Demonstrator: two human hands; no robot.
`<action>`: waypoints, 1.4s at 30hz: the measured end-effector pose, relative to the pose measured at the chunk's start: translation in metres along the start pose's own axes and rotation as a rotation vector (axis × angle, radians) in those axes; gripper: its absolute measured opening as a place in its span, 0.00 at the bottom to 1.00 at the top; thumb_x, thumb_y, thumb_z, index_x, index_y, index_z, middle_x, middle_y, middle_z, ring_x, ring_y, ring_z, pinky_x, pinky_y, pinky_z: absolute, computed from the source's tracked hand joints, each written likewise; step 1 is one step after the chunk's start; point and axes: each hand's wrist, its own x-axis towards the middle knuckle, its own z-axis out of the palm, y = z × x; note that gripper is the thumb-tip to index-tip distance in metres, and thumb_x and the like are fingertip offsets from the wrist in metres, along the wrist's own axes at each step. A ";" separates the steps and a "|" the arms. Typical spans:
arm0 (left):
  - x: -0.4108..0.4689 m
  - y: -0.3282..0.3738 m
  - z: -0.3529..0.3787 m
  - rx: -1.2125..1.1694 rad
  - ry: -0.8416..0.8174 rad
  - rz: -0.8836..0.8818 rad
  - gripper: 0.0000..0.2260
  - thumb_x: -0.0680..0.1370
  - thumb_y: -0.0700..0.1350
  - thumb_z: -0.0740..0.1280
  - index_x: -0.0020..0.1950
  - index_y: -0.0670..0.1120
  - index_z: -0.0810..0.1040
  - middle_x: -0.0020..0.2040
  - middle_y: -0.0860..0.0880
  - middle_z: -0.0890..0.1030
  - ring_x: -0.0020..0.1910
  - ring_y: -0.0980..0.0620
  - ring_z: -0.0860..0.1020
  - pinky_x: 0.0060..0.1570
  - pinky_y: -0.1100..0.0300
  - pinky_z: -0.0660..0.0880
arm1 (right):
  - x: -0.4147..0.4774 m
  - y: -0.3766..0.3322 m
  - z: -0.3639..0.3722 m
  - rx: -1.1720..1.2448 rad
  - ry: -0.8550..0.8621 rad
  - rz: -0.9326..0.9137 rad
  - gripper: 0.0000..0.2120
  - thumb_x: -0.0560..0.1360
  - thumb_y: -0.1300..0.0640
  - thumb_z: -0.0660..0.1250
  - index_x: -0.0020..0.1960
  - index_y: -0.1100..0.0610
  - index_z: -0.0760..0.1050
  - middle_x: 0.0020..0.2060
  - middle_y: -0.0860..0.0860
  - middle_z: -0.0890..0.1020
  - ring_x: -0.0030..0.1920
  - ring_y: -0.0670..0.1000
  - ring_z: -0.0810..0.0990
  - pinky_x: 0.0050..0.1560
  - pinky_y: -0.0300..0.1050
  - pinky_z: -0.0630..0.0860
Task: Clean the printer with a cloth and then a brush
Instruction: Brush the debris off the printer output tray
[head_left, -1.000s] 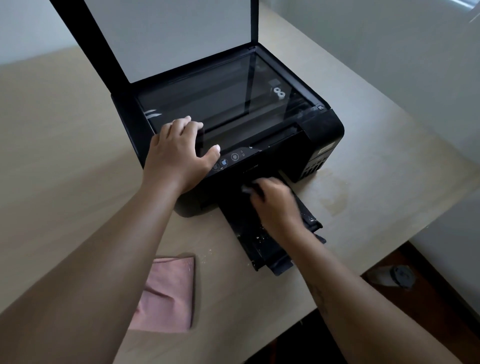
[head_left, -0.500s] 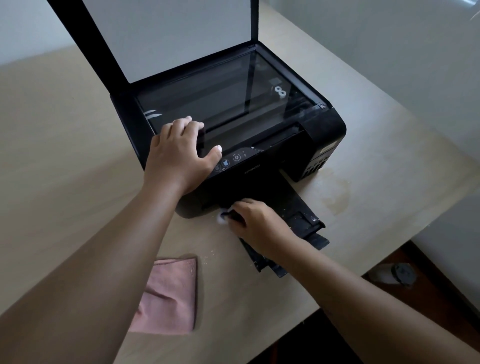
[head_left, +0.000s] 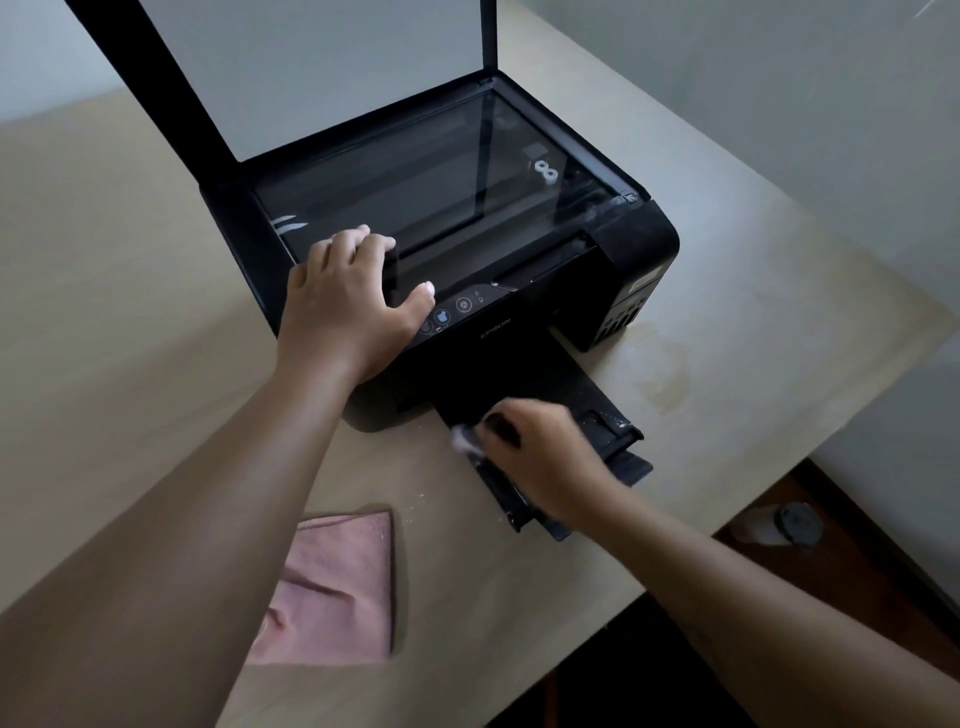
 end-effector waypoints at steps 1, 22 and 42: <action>0.000 0.000 0.000 -0.002 -0.001 -0.001 0.27 0.75 0.62 0.61 0.70 0.51 0.69 0.74 0.49 0.66 0.72 0.48 0.61 0.69 0.50 0.56 | 0.003 0.008 -0.010 0.042 0.055 0.137 0.14 0.77 0.50 0.65 0.39 0.60 0.75 0.32 0.55 0.77 0.30 0.51 0.73 0.29 0.44 0.67; -0.005 0.000 -0.003 0.095 -0.171 0.070 0.41 0.65 0.78 0.56 0.75 0.62 0.60 0.79 0.53 0.56 0.77 0.44 0.52 0.73 0.43 0.50 | -0.051 0.009 -0.022 -0.035 -0.118 0.095 0.11 0.75 0.50 0.66 0.41 0.58 0.78 0.34 0.53 0.80 0.34 0.53 0.79 0.34 0.50 0.75; -0.004 0.000 -0.001 0.087 -0.176 0.055 0.42 0.64 0.79 0.57 0.74 0.63 0.61 0.79 0.54 0.57 0.77 0.45 0.52 0.73 0.44 0.50 | -0.056 0.019 -0.037 -0.560 0.046 0.119 0.10 0.77 0.54 0.64 0.41 0.58 0.74 0.38 0.54 0.80 0.39 0.58 0.78 0.32 0.47 0.69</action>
